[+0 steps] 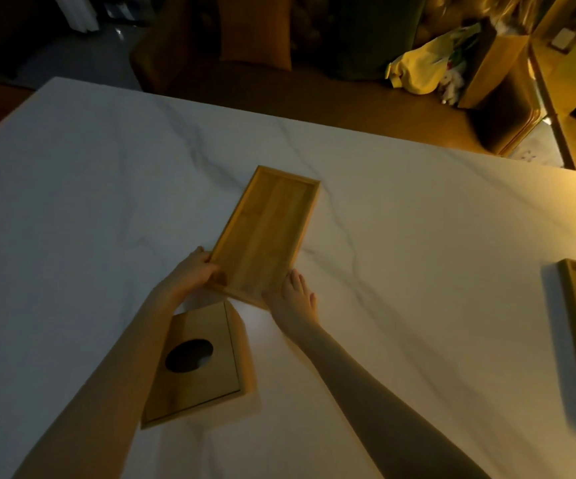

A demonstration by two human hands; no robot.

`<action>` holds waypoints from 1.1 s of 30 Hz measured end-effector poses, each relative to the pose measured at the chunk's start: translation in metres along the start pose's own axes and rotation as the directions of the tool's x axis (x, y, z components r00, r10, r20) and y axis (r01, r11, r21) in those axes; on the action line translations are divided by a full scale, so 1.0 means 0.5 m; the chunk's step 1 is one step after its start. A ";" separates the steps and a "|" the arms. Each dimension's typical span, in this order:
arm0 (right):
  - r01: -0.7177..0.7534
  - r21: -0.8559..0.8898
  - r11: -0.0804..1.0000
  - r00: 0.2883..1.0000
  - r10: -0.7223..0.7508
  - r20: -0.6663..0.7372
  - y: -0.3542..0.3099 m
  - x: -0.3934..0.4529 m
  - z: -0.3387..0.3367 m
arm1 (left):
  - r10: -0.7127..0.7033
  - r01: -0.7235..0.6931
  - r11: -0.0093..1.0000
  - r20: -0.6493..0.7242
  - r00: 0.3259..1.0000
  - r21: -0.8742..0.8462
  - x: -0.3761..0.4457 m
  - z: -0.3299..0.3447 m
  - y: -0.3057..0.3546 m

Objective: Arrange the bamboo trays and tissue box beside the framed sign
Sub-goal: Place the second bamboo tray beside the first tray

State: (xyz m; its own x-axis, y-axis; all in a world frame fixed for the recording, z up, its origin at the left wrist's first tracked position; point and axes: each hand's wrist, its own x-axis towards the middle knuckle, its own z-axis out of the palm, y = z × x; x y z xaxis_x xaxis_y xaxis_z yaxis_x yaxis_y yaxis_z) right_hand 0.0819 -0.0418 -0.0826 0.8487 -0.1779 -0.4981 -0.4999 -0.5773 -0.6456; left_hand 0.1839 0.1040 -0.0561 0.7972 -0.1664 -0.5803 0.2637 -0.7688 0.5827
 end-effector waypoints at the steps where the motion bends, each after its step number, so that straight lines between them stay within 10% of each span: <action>1: -0.002 0.056 0.998 1.000 0.003 -0.002 -0.006 0.000 -0.003 | 0.007 -0.007 1.000 -0.006 1.000 -0.029 -0.006 -0.001 0.002; 13: -0.050 0.776 0.629 0.984 0.166 -0.071 -0.004 -0.035 -0.129 | 0.122 -0.143 0.929 -0.084 0.989 -0.341 -0.071 -0.010 0.055; 33: 0.182 0.703 0.688 0.958 0.039 -0.286 0.193 -0.347 -0.404 | 0.451 -0.399 0.730 -0.046 0.891 -0.555 -0.310 0.217 0.252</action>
State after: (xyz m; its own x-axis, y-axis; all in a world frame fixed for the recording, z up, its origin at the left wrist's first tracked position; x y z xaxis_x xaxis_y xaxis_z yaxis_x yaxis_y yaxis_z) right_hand -0.0786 -0.2277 0.0586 0.8426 -0.4205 -0.3366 -0.3110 0.1304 -0.9414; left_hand 0.0347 -0.0343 0.0453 0.8545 -0.4669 -0.2279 0.1764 -0.1519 0.9725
